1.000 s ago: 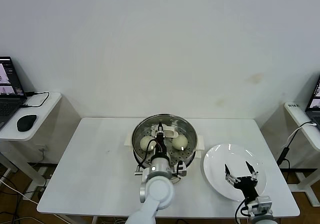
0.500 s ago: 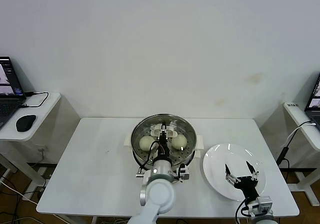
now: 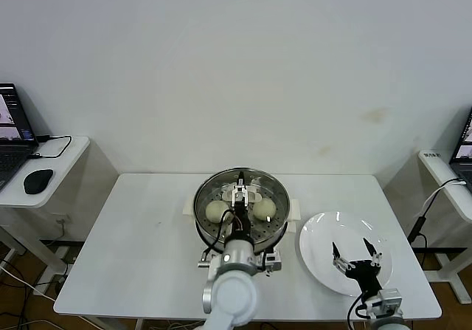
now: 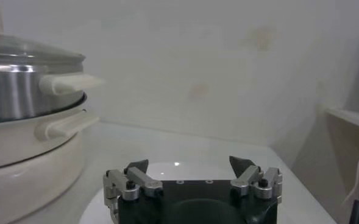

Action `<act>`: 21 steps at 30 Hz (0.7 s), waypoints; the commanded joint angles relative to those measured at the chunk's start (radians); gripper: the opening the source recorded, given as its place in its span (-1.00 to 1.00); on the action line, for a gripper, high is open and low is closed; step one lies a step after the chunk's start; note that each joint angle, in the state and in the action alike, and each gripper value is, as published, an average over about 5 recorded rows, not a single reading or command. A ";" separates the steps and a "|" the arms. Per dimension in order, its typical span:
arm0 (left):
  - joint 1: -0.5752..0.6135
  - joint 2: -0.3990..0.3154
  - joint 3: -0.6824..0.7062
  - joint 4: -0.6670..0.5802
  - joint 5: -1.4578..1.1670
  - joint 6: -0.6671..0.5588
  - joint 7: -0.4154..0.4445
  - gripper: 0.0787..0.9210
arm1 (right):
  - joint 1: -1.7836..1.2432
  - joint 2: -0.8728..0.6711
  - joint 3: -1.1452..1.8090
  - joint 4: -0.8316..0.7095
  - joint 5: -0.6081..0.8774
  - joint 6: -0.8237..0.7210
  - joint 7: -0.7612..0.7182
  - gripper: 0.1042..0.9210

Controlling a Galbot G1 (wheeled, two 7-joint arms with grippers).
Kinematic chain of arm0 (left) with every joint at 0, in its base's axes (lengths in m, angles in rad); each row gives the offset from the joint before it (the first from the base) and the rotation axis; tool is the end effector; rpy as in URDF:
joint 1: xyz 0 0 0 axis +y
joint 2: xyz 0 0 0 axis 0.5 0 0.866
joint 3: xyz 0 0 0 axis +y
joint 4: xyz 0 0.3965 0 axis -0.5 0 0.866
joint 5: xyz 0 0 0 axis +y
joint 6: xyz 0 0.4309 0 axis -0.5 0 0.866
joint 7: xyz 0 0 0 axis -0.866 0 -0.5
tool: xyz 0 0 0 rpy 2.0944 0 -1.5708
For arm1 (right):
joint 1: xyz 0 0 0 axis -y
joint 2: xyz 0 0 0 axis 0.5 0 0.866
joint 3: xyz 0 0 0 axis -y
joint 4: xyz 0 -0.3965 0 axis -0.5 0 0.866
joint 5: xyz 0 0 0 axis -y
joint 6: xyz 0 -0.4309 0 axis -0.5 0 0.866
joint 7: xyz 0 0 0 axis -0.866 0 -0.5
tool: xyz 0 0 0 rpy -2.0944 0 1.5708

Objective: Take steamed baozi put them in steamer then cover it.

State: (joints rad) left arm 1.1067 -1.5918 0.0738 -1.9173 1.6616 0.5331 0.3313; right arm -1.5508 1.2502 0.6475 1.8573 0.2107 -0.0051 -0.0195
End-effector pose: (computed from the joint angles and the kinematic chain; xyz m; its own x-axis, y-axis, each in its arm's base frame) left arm 0.3199 -0.2332 -0.2648 -0.9969 0.0640 0.0451 0.0526 0.1206 0.9913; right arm 0.2412 -0.1351 -0.4122 -0.9799 0.0048 0.1993 -0.0214 0.9914 -0.1293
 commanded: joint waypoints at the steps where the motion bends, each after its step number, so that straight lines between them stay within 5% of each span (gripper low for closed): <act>1: 0.054 0.029 -0.003 -0.097 -0.059 -0.001 0.014 0.75 | -0.005 -0.002 -0.002 0.008 0.012 -0.004 0.001 0.76; 12: 0.164 0.273 -0.349 -0.398 -1.019 -0.104 -0.218 0.77 | -0.009 -0.017 -0.023 0.097 0.147 -0.073 0.011 0.76; 21: 0.372 0.300 -0.722 -0.283 -1.495 -0.392 -0.330 0.77 | 0.042 -0.026 -0.102 0.058 0.143 -0.047 0.029 0.76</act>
State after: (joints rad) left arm 1.2796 -1.3929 -0.2415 -2.1936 0.8795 0.3901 0.1528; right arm -1.5404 1.2247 0.6021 1.9177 0.3156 -0.0487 0.0002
